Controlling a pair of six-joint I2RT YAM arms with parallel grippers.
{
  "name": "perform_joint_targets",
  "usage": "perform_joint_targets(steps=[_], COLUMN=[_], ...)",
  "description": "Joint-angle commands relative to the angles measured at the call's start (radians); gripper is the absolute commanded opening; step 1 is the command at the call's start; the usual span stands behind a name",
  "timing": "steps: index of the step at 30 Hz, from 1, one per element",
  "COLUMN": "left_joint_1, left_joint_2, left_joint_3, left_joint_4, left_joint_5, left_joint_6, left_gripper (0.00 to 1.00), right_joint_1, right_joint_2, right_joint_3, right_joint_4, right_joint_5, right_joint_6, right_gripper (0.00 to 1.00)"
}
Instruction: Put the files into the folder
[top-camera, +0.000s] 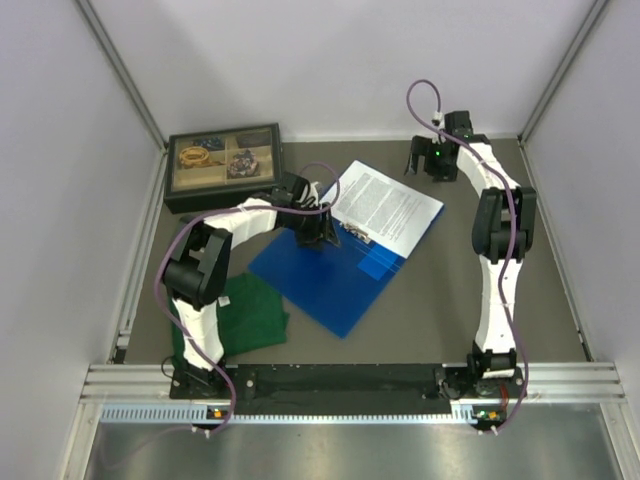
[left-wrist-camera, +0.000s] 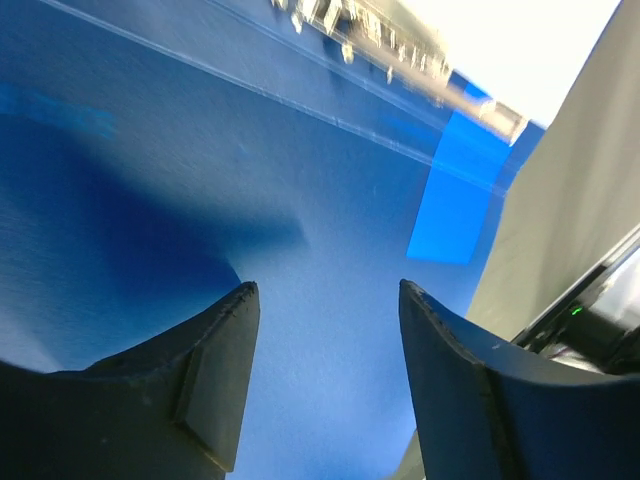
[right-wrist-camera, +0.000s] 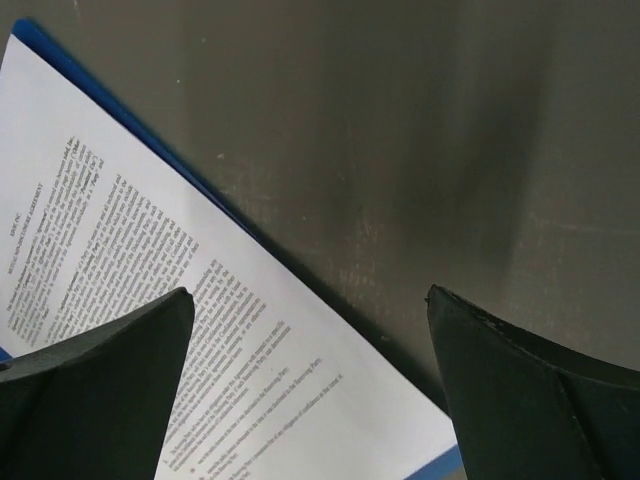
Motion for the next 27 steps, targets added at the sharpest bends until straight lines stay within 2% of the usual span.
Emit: perform_joint_targets(steps=[1,4,8,15,20,21,24,27], left_joint_1=[0.049,0.072,0.078,0.081,0.079,0.079,0.079,0.079], left_joint_2=[-0.037,-0.011,0.045,0.099,0.115,0.116,0.121,0.13], left_joint_3=[-0.005,0.004,0.065,0.13,0.13,0.13,0.124,0.116], left_joint_4=[0.118,0.183,0.175,0.14,0.105,0.102,0.082,0.074], left_joint_5=[0.05,0.083,0.077,0.043,0.019,0.015,0.018,0.034], left_joint_6=[-0.083,-0.141,-0.16,-0.181,-0.16,-0.154,-0.127,-0.117], left_gripper=[0.64,0.66,0.67,0.65,0.63,0.63,0.63,0.62], right_joint_1=[-0.004,-0.002,-0.004,0.005,0.025,0.024,0.024,0.03], right_joint_2=[0.067,0.071,0.055,-0.083,-0.219,-0.238,-0.294,-0.317], right_joint_3=[0.097,0.043,-0.029,-0.305,-0.434,-0.458,-0.455,-0.449], right_joint_4=[-0.002,0.036,0.066,0.181,0.179,0.178,0.138,0.171], right_joint_5=[-0.176,-0.221,-0.278,-0.399,-0.322,-0.269,-0.206,-0.201], right_joint_6=[-0.041,-0.011,0.024,0.113,0.146,0.144,0.123,0.098], right_gripper=[0.99,0.99,0.98,0.95,0.95,0.95,0.95,0.97])
